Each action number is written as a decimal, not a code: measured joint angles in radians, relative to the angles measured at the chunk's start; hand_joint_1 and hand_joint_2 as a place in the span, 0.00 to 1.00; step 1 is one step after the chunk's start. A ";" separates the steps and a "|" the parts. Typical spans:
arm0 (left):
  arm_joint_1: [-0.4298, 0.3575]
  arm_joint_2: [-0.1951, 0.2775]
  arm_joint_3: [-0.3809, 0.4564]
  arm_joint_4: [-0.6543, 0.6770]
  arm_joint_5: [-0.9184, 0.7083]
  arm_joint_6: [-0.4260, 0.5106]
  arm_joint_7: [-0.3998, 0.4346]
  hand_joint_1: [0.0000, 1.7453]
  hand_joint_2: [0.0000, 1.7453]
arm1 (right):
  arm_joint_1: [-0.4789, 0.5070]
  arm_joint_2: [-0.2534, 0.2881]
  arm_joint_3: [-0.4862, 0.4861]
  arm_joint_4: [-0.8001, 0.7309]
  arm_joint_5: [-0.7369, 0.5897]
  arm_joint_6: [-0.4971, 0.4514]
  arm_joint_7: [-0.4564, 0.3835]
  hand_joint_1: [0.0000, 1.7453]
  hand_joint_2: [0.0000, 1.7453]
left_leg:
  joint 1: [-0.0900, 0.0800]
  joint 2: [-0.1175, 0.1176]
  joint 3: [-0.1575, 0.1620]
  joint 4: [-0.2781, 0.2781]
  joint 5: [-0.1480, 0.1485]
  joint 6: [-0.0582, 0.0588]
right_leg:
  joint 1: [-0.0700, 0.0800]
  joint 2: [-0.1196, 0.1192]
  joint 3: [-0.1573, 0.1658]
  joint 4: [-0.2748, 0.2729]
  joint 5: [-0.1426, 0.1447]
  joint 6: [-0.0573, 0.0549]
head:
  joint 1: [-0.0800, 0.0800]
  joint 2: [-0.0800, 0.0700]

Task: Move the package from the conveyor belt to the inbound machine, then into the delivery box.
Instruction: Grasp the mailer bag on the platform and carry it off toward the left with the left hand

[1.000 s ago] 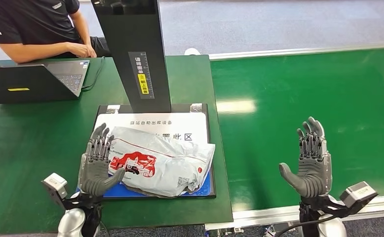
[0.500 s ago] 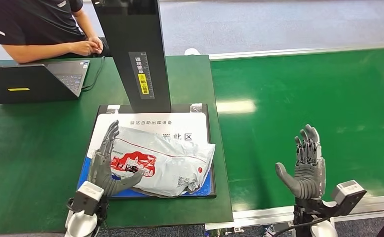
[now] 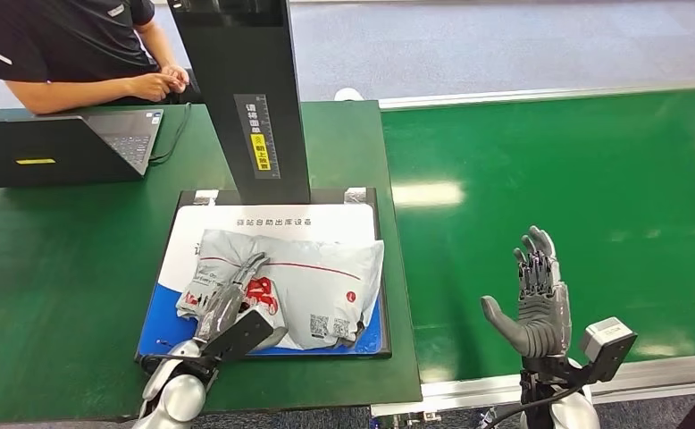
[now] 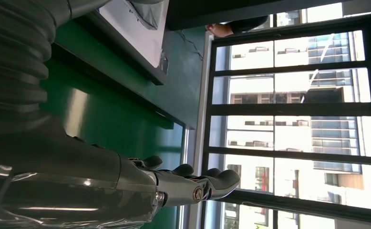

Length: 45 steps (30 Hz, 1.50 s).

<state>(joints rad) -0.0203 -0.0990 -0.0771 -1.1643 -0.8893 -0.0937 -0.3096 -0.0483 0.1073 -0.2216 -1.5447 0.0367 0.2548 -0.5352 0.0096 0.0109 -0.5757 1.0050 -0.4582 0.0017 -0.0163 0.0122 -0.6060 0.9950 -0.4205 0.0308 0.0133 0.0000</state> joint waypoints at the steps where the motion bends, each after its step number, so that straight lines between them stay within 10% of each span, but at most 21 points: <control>1: -0.014 0.000 0.004 0.019 -0.001 0.002 0.013 0.79 1.00 | 0.000 0.000 0.000 0.000 0.000 0.000 0.000 0.00 1.00 | 0.000 0.000 0.001 0.000 0.000 0.000 | 0.000 0.000 0.001 0.000 0.000 0.000 | 0.000 0.000; 2: -0.026 0.001 0.010 0.036 -0.001 0.006 0.023 1.00 1.00 | 0.001 0.001 0.000 0.000 0.000 0.000 0.000 0.00 1.00 | 0.000 0.000 0.002 0.000 0.000 0.000 | 0.000 0.000 0.002 0.000 0.000 0.000 | 0.000 0.000; 32: -0.048 0.001 0.091 0.046 0.101 0.074 -0.036 1.00 1.00 | 0.018 0.019 -0.011 -0.001 -0.026 0.014 0.007 0.00 1.00 | 0.000 0.001 0.009 -0.001 0.000 -0.002 | 0.001 0.001 0.007 0.001 0.000 -0.002 | 0.000 0.000; 45: -0.142 0.150 0.341 -0.038 -0.212 0.619 0.033 1.00 1.00 | 0.042 0.024 -0.015 -0.029 -0.043 0.018 0.002 0.00 1.00 | 0.002 0.001 0.003 -0.001 0.002 -0.004 | 0.002 0.001 0.000 0.002 0.000 -0.003 | 0.000 0.000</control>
<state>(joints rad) -0.1624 0.0507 0.2635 -1.2025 -1.1017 0.5249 -0.2766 -0.0063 0.1315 -0.2364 -1.5733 -0.0065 0.2725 -0.5332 0.0112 0.0118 -0.5728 1.0044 -0.4563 -0.0022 -0.0143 0.0133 -0.6060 0.9974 -0.4201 0.0281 0.0132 0.0000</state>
